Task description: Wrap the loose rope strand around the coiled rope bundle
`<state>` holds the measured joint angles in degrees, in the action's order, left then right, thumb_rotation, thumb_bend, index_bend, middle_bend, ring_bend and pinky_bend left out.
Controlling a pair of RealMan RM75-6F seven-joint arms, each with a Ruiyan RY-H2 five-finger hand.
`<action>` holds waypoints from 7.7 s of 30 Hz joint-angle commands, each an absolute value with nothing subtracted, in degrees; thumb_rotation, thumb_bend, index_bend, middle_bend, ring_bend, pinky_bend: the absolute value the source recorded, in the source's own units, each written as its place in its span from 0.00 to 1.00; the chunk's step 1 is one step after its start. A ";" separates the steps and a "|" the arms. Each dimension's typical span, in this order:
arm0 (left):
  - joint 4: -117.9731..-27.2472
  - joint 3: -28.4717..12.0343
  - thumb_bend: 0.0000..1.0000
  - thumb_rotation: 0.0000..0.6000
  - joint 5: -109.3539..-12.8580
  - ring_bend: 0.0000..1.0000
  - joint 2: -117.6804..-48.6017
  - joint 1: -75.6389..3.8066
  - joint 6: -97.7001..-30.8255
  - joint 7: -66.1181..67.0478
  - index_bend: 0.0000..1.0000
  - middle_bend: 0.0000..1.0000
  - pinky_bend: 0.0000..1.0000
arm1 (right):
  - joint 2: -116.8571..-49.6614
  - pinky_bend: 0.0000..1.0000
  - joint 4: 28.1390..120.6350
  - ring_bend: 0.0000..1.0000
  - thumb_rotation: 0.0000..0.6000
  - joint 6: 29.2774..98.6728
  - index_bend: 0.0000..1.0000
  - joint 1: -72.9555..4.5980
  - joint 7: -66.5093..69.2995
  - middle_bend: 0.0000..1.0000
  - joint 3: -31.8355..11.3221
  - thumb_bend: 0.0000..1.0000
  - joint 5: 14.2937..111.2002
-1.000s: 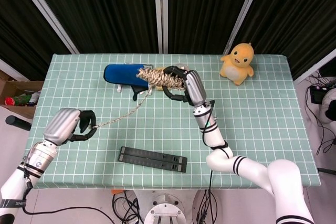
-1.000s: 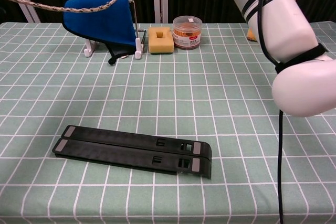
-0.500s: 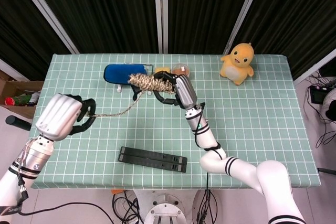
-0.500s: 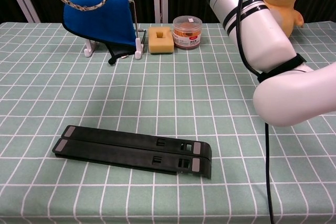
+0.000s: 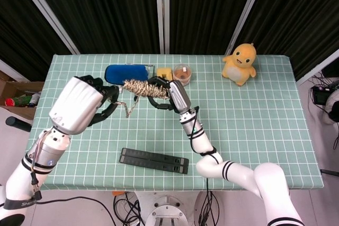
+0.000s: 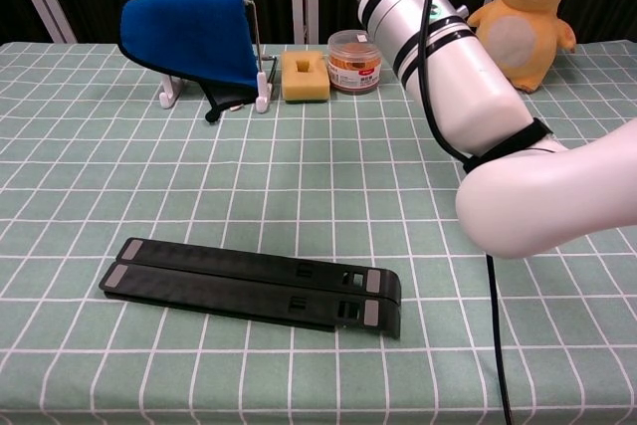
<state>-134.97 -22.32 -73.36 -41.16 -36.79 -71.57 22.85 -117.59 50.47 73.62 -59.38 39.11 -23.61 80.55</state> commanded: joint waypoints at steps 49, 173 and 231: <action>-103.10 -28.72 0.46 1.00 -21.96 0.68 -56.23 -62.65 -57.79 18.28 0.80 0.81 0.73 | -107.68 0.85 72.91 0.62 1.00 73.56 0.90 -52.16 45.16 0.71 -14.72 0.66 87.68; -123.13 -14.43 0.47 1.00 -53.30 0.70 -66.16 -46.50 -80.04 45.03 0.81 0.83 0.75 | -116.33 0.86 60.10 0.63 1.00 62.91 0.90 -59.15 31.83 0.71 -32.17 0.66 67.98; -104.52 -17.07 0.46 1.00 -69.18 0.70 -58.26 -55.94 -58.01 30.39 0.79 0.81 0.73 | -106.85 0.86 69.02 0.63 1.00 57.89 0.92 -57.31 46.20 0.72 -24.60 0.64 77.76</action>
